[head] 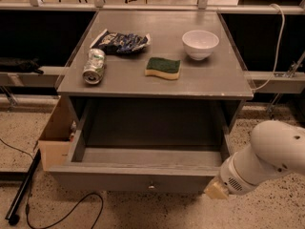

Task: Close top drawer

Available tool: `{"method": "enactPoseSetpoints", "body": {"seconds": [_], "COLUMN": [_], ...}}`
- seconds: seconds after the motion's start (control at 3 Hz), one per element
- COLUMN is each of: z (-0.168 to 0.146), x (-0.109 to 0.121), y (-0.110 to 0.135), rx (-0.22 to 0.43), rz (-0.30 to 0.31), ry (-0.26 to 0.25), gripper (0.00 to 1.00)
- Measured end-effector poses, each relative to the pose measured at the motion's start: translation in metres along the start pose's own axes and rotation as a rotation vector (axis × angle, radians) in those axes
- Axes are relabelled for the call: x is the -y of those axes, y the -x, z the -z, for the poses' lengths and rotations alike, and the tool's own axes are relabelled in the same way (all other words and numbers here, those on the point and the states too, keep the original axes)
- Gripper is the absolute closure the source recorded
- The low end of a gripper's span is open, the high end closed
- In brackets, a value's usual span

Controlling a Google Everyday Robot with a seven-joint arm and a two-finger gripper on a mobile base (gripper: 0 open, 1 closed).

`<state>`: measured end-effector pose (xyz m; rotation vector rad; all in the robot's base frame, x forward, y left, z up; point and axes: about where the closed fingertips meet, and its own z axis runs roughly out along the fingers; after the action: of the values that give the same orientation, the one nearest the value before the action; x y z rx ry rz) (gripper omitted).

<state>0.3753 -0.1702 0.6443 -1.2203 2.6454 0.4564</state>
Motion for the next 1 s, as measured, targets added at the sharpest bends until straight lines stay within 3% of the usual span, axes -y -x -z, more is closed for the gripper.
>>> {"method": "enactPoseSetpoints", "body": {"seconds": [0.33, 0.67, 1.0], "z": [0.0, 0.018, 0.017], "x": [0.0, -0.011, 0.005], "y": [0.0, 0.003, 0.034], "rx": [0.0, 0.003, -0.002], "rz": [0.0, 0.021, 0.02], "ry": [0.0, -0.024, -0.006], "gripper": [0.73, 0.42, 0.19]}}
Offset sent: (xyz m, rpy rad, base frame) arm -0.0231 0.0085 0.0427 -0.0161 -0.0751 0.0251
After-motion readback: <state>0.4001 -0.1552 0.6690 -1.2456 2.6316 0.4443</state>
